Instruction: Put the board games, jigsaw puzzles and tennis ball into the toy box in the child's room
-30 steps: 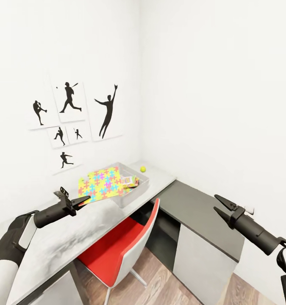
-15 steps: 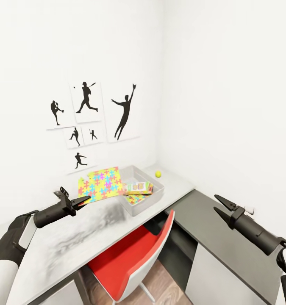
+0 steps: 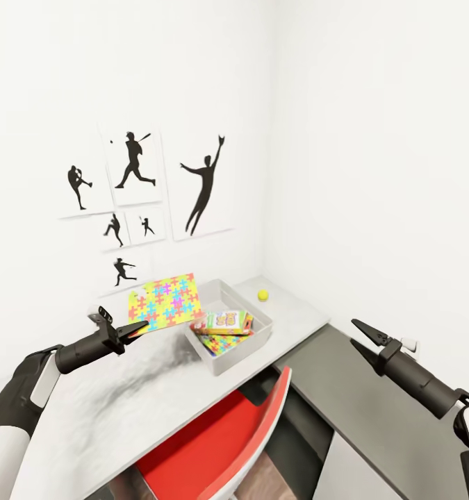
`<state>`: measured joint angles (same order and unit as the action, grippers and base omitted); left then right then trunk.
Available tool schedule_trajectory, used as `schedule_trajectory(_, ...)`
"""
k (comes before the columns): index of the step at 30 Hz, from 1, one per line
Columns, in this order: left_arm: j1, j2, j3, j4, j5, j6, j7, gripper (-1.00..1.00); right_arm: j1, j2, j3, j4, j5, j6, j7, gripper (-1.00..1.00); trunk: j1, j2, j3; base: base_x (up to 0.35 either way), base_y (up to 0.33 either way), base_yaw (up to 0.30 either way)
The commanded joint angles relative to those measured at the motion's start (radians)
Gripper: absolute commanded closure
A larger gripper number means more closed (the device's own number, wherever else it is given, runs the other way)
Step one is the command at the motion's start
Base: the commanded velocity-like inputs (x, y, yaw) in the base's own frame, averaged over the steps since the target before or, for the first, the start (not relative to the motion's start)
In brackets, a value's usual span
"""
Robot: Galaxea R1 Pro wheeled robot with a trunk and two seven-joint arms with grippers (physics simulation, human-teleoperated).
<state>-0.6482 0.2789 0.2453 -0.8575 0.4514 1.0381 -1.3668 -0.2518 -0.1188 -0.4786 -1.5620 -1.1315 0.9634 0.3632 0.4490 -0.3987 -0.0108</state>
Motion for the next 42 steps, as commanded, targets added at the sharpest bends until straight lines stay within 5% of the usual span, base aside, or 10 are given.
schedule_trajectory(1, -0.001, 0.0, 0.0, 0.0, 0.003, 0.009, -0.001, 1.0, -0.001, 0.0, -0.002, 0.0, 0.007, 0.005, 0.008, -1.0, 0.001, -0.001, -0.001, 0.273, -0.055, 0.001)
schedule_trajectory(42, 0.001, 0.0, 0.0, 0.0, 0.003, 0.009, -0.001, 1.0, -0.001, 0.011, -0.002, 0.0, 0.009, 0.005, 0.008, -1.0, 0.001, -0.001, -0.001, 0.142, -0.03, 0.0)
